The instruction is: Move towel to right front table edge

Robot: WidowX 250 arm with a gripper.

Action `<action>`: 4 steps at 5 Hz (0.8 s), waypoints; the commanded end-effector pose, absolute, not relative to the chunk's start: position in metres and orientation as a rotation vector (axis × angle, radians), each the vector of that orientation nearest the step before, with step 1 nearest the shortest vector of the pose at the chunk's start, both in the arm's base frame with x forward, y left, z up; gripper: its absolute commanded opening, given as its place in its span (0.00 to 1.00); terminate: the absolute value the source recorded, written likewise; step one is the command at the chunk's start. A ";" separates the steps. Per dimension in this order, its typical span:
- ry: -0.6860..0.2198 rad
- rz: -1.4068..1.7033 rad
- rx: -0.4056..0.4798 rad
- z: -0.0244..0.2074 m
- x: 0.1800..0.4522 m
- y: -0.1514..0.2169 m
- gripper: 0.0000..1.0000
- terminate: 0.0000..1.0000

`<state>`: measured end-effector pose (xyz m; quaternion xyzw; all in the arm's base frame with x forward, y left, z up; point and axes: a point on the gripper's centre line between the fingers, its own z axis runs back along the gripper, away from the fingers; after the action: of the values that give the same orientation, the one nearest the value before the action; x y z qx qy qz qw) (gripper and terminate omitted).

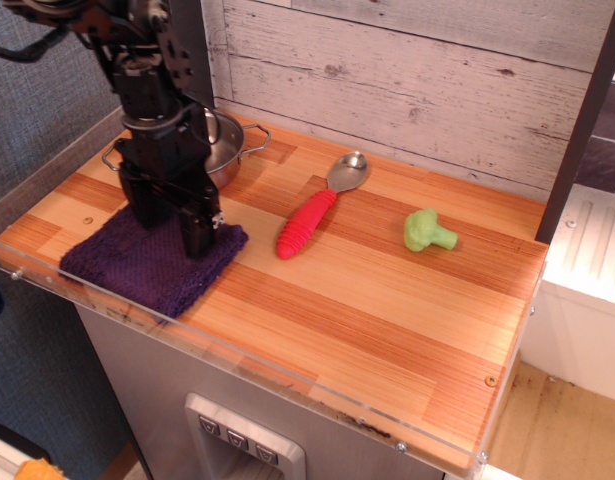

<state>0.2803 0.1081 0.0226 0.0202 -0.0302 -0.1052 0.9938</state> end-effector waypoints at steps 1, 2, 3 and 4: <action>0.004 -0.230 0.065 0.010 0.271 0.111 1.00 0.00; 0.017 -0.204 0.062 0.011 0.262 0.106 1.00 0.00; 0.023 -0.170 0.028 0.014 0.252 0.098 1.00 0.00; 0.044 -0.126 -0.025 0.022 0.240 0.082 1.00 0.00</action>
<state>0.2398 0.0808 0.0155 -0.0179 0.0266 -0.0609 0.9976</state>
